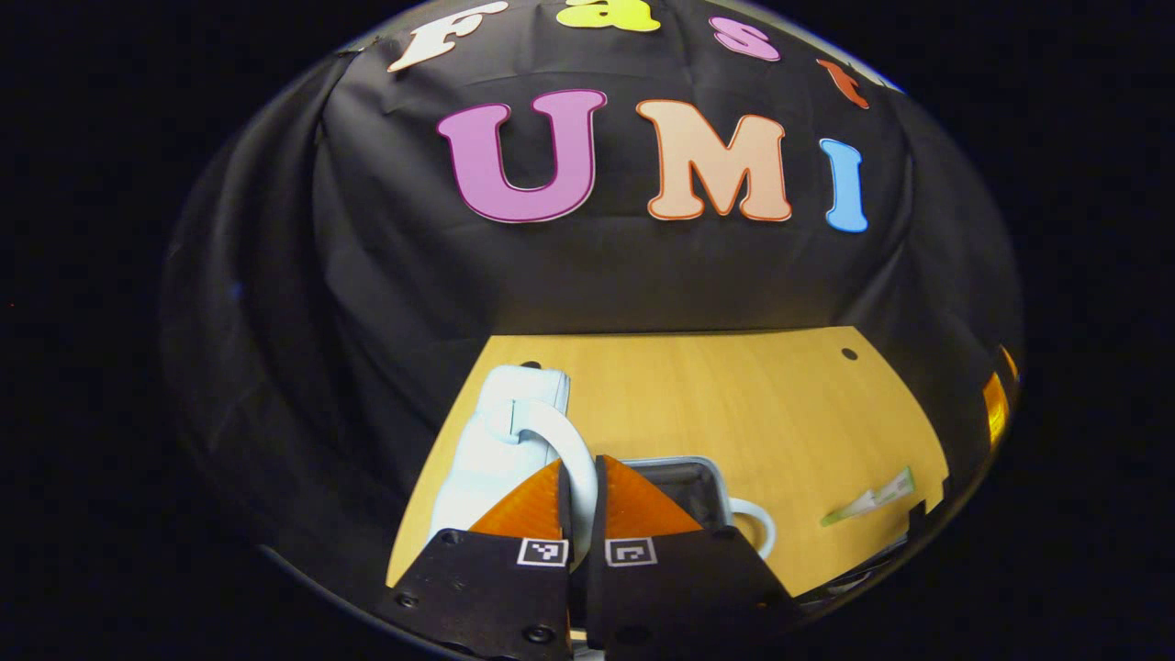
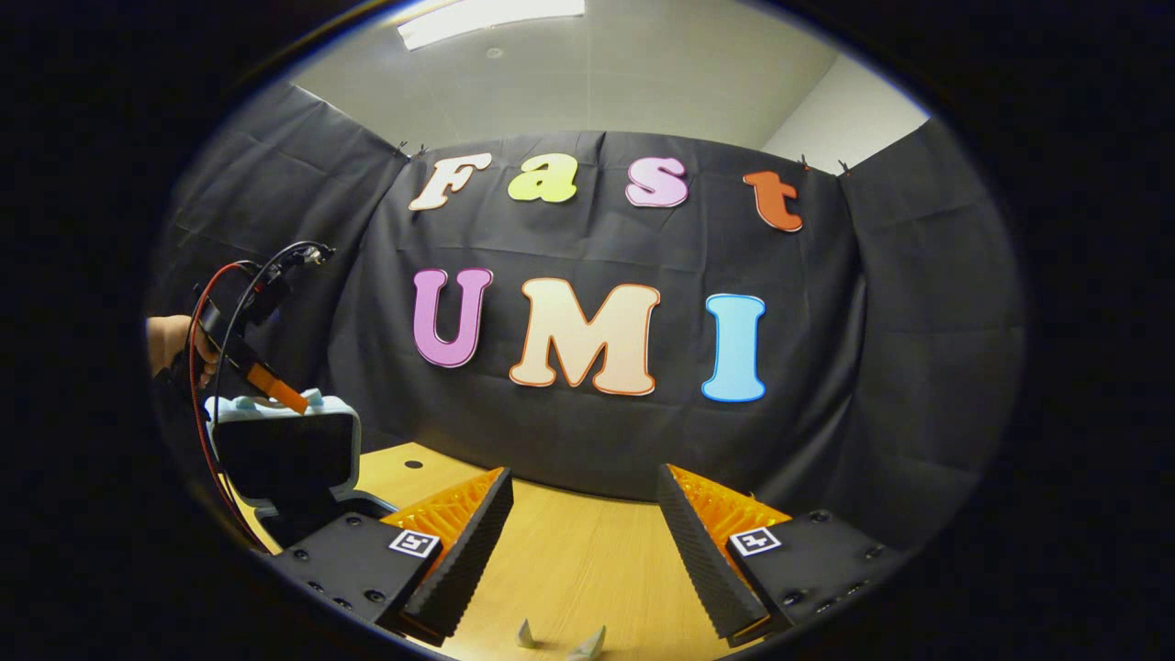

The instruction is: First open the suitcase, pack the skin care products into it, and then close the suitcase.

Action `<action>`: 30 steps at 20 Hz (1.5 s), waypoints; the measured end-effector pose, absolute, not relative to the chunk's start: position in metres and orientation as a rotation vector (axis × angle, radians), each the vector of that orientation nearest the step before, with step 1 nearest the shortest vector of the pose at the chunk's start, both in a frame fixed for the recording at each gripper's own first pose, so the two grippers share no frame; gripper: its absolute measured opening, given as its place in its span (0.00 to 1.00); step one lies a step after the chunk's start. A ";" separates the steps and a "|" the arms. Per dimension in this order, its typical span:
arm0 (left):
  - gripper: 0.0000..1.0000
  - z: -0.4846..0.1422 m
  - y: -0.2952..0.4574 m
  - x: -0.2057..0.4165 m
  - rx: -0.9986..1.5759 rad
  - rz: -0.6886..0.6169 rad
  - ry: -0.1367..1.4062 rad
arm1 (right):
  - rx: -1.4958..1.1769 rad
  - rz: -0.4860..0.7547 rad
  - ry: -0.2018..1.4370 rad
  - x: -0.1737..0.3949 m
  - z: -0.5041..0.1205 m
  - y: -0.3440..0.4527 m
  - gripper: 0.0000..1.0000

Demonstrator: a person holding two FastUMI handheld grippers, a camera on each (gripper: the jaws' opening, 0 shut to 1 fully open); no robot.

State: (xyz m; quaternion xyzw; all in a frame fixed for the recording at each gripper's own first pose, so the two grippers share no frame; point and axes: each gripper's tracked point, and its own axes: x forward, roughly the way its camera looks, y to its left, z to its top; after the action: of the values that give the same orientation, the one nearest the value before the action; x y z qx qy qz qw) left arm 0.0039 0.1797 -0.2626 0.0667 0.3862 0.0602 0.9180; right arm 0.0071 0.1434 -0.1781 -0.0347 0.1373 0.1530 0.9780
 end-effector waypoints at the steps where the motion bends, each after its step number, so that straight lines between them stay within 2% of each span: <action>1: 0.00 -0.261 0.193 0.006 0.163 0.145 0.787 | -0.075 0.307 0.273 0.007 -0.178 0.151 0.98; 6: 0.00 -0.260 0.233 0.006 0.170 0.226 0.756 | -0.091 0.289 0.293 0.012 -0.200 0.183 0.96; 9: 0.00 -0.259 0.267 0.001 0.216 0.294 0.742 | -0.069 0.260 0.308 0.019 -0.205 0.195 1.00; 10: 0.00 -0.258 0.279 0.002 0.216 0.319 0.724 | -0.069 0.252 0.306 0.023 -0.206 0.199 0.98; 17: 0.00 -0.278 0.313 -0.007 0.101 0.463 0.690 | -0.135 0.225 0.283 0.048 -0.199 0.208 0.98; 22: 0.06 -0.278 0.315 -0.008 0.145 0.521 0.717 | -0.154 0.197 0.284 0.048 -0.198 0.193 0.96; 23: 0.08 -0.277 0.317 -0.010 0.150 0.557 0.714 | -0.164 0.187 0.280 0.048 -0.197 0.186 1.00; 24: 0.11 -0.274 0.318 -0.008 0.161 0.596 0.692 | -0.172 0.178 0.270 0.048 -0.193 0.181 1.00; 25: 0.25 -0.268 0.312 0.000 0.161 0.617 0.655 | -0.175 0.171 0.261 0.049 -0.190 0.175 0.98; 26: 0.31 -0.258 0.305 0.003 0.165 0.640 0.615 | -0.170 0.169 0.253 0.050 -0.188 0.171 0.98; 29: 0.74 -0.186 0.267 0.035 0.219 0.637 0.322 | -0.135 0.151 0.235 0.051 -0.178 0.154 0.98; 30: 0.80 -0.164 0.255 0.036 0.243 0.655 0.232 | -0.125 0.144 0.227 0.052 -0.175 0.149 1.00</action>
State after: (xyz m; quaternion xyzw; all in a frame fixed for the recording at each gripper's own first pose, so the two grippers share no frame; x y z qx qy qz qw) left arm 0.0359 0.2550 -0.1641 0.1189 0.1132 0.3204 0.9330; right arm 0.0520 0.1487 -0.1754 -0.0623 0.1131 0.0717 0.9890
